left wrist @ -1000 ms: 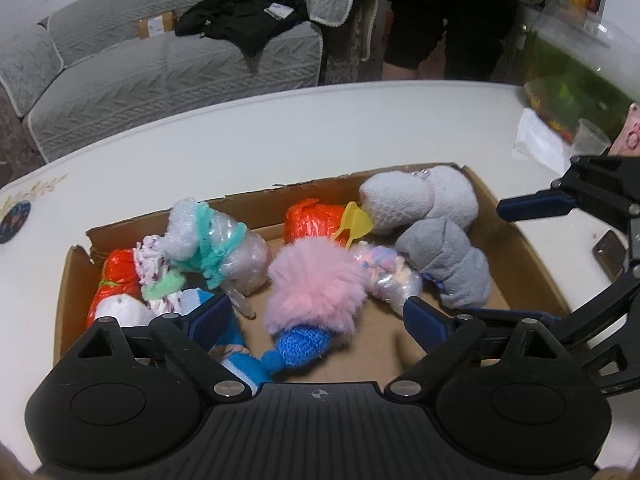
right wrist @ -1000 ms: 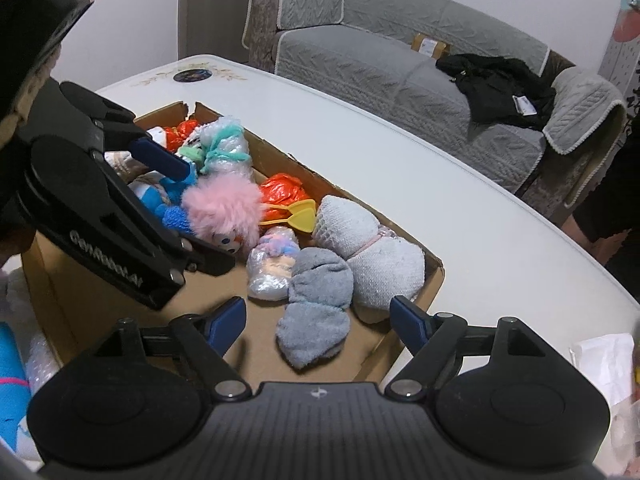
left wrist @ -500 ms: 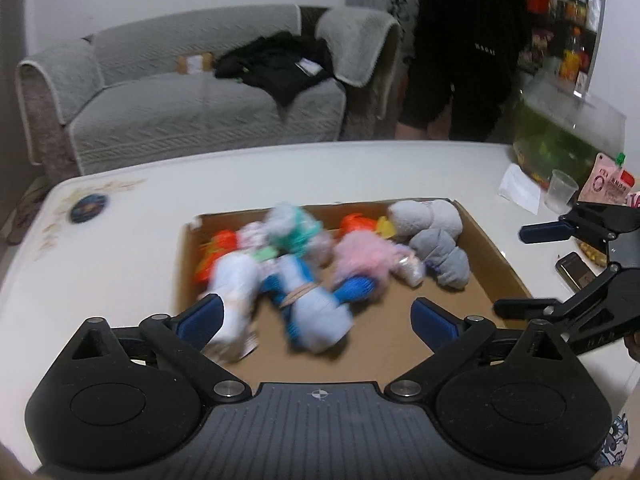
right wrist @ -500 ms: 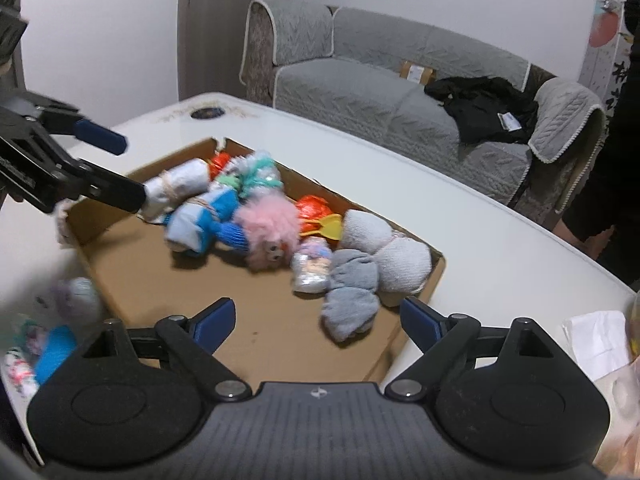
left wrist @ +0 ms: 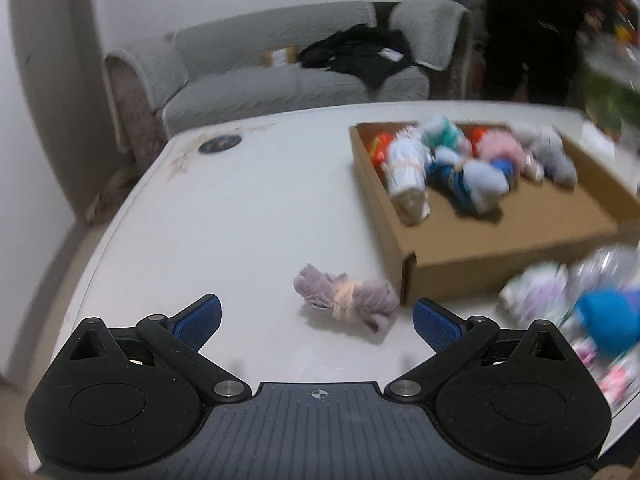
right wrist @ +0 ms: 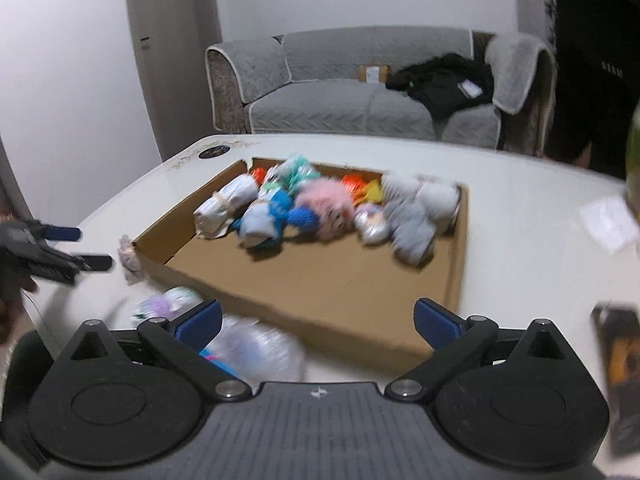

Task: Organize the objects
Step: 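Withdraw both tools from the box toward the remaining bundles, then grasp the lilac cloth bundle with the left tool while the right tool grasps the clear plastic bag, then carry the lilac bundle and clear bag into the box and lower them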

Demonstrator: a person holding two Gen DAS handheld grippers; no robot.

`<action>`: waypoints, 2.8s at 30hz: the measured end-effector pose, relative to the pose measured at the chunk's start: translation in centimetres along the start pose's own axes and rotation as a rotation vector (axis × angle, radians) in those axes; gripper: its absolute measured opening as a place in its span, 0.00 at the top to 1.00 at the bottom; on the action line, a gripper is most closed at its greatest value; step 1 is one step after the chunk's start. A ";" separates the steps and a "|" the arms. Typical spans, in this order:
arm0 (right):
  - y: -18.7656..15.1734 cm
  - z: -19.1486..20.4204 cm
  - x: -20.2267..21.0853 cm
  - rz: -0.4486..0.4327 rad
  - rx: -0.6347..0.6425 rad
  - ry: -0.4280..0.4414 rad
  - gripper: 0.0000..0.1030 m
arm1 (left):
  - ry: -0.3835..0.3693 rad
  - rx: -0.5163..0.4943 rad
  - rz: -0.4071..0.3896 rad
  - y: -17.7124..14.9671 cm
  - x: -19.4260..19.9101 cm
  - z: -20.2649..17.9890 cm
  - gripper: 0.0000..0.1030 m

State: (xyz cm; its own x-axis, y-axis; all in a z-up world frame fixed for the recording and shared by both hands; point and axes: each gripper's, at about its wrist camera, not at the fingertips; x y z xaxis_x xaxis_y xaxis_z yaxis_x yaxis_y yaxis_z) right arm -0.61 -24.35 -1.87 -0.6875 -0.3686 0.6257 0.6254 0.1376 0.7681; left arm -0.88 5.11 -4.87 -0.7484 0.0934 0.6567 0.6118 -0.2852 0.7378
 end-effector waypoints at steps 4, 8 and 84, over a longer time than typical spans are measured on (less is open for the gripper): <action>-1.1 0.8 -1.5 0.051 -0.093 0.004 0.01 | 0.029 -0.104 -0.020 -0.3 -2.3 -0.9 0.01; -1.4 1.3 -2.7 0.077 -0.146 -0.006 0.01 | 0.007 -0.086 -0.013 -0.6 -3.7 -0.5 0.01; -5.7 -2.2 -0.4 0.008 0.047 -0.108 0.67 | 0.034 0.204 -0.007 -3.8 -0.2 1.0 0.36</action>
State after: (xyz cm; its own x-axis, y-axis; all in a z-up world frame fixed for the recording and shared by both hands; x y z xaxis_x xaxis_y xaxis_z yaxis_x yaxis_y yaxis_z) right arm -3.09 -27.06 -6.77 -0.7197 -0.2665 0.6411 0.6150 0.1839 0.7668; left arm -2.76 7.13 -7.64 -0.7586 0.0615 0.6486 0.6435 -0.0848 0.7607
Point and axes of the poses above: each gripper's, at about its wrist camera, not at the fingertips, and x roughly against the way its jaws point, z to its left, y to its top, and after that the axes turned 1 degree about z, right-handed
